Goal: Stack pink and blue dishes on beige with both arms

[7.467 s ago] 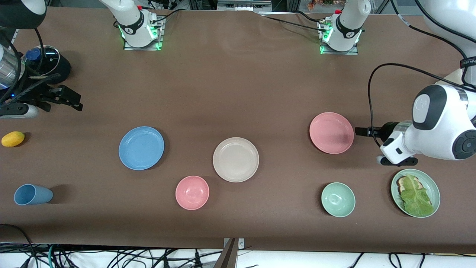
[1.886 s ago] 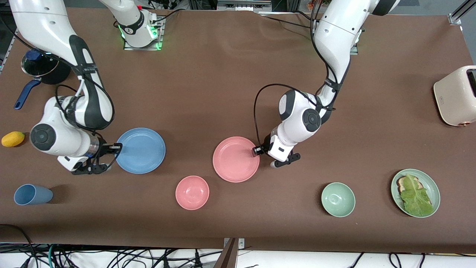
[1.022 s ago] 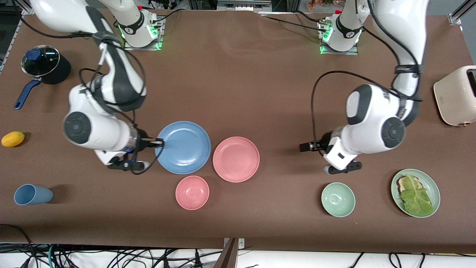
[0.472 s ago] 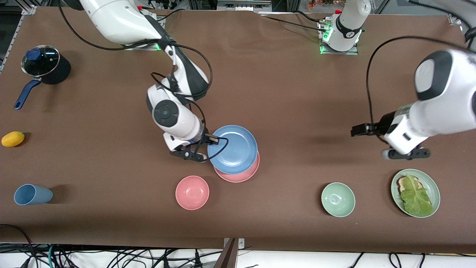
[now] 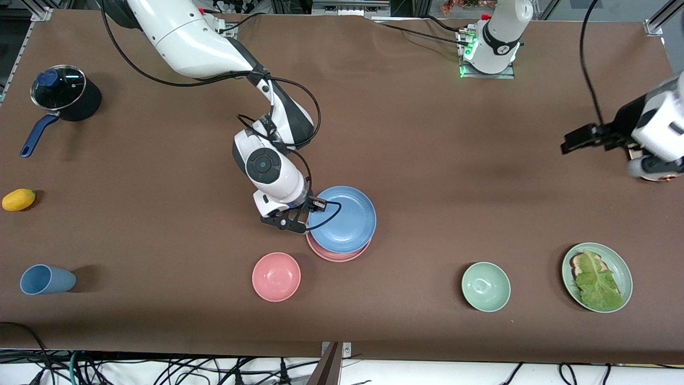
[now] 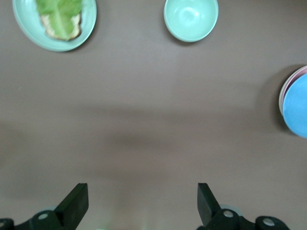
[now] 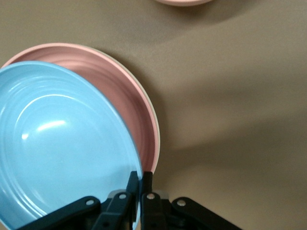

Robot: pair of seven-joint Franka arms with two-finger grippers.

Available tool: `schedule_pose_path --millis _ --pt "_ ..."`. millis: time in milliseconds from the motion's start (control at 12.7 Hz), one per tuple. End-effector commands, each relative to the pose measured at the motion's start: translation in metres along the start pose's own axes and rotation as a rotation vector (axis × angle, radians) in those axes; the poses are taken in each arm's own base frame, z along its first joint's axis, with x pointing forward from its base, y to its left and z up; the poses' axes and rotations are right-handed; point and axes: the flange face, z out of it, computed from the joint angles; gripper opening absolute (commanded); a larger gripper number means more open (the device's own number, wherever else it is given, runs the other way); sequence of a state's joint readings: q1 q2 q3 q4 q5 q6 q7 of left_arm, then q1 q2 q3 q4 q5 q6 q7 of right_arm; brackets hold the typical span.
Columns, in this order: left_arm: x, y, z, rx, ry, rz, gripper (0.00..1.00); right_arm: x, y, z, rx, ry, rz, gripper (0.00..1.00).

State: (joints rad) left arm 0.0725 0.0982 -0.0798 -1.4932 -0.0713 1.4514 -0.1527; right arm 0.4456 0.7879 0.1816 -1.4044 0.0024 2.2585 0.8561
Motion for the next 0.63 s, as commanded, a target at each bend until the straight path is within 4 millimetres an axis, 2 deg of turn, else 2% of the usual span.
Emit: schedule_pose_path --millis 0,157,314,472,550 --pt "-0.029 0.008 0.001 0.037 -0.040 0.032 1.00 0.008 0.004 -0.004 -0.002 0.027 -0.002 0.00" --pt "-0.029 0.002 0.007 0.028 -0.066 0.021 1.00 0.022 0.015 -0.009 0.001 0.036 0.007 0.00" --pt "-0.027 -0.006 0.018 0.034 -0.089 -0.003 1.00 0.026 0.018 -0.008 0.003 0.037 0.005 0.00" --pt "-0.036 -0.005 0.001 0.038 -0.056 0.001 1.00 0.026 0.018 -0.004 0.005 0.037 0.010 0.00" --pt "-0.037 -0.006 -0.001 0.039 -0.053 0.018 1.00 0.025 0.017 -0.003 0.005 0.035 0.014 0.00"
